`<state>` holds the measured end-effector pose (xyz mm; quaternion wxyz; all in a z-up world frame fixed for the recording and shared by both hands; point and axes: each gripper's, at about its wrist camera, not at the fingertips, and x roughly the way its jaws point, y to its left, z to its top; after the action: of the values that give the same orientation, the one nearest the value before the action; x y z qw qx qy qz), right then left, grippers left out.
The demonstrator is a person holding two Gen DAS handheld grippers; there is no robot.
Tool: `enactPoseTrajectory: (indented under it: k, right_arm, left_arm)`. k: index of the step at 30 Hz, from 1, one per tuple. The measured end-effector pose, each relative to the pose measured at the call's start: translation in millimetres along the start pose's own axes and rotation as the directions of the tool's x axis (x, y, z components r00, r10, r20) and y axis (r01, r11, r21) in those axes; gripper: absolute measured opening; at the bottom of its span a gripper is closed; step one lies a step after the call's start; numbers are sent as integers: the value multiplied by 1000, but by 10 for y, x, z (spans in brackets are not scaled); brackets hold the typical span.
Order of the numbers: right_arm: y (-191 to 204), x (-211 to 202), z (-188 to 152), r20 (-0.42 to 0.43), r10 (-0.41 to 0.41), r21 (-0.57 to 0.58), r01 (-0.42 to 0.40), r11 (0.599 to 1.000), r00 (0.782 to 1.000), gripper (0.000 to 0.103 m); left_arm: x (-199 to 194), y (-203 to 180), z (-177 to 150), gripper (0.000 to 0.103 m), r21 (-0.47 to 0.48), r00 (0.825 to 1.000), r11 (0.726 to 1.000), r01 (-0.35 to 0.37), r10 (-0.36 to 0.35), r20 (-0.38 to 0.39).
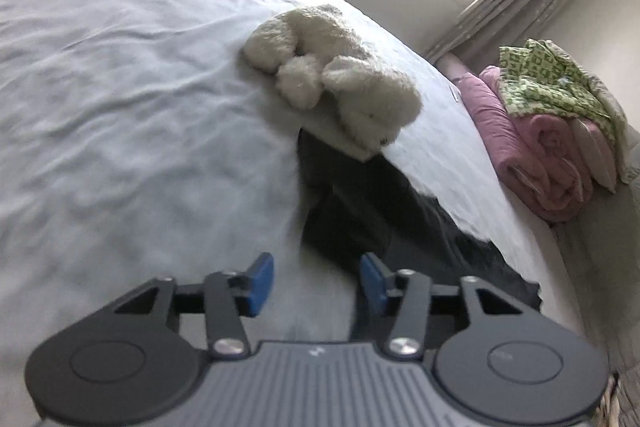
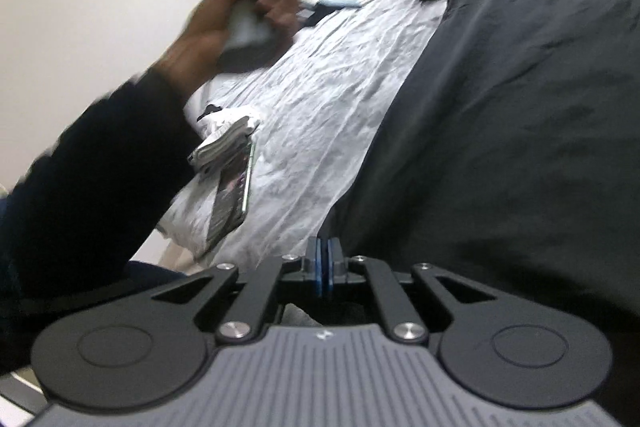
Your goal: Fold clothes
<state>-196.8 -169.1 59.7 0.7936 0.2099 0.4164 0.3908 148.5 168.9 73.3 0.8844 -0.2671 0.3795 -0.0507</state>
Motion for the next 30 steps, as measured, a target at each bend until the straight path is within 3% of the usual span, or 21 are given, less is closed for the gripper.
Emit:
enactPoseTrajectory:
  k: [5, 11, 18, 19, 21, 22, 23, 30]
  right_arm:
    - [-119, -42, 55, -15, 84, 8, -84, 996, 996, 6]
    - [-284, -37, 36, -57, 111, -5, -111, 994, 992, 6]
    - [-370, -53, 38, -40, 169, 33, -168, 985, 985, 6]
    - [-374, -59, 41, -37, 174, 35, -173, 984, 984, 6]
    - [-379, -76, 41, -32, 180, 40, -179, 983, 983, 6]
    - [-381, -85, 38, -30, 182, 41, -180, 983, 983, 6]
    - [-382, -93, 36, -28, 183, 39, -181, 983, 983, 6]
    - [-373, -168, 35, 11, 204, 44, -205, 978, 979, 6]
  left_arm:
    - [545, -94, 388, 66, -28, 1000, 1000, 2, -2, 3]
    - [1059, -135, 604, 66, -12, 998, 998, -66, 66, -7]
    - [1383, -204, 601, 64, 37, 995, 995, -98, 99, -19]
    - [1403, -210, 596, 60, 36, 995, 995, -97, 97, -13]
    - [1444, -222, 587, 33, 33, 995, 995, -95, 95, -3]
    - [1462, -222, 583, 11, 27, 996, 995, -94, 94, -4]
    - [1467, -213, 578, 5, 16, 996, 996, -90, 91, -7]
    - [1240, -199, 698, 4, 5, 991, 996, -86, 85, 100]
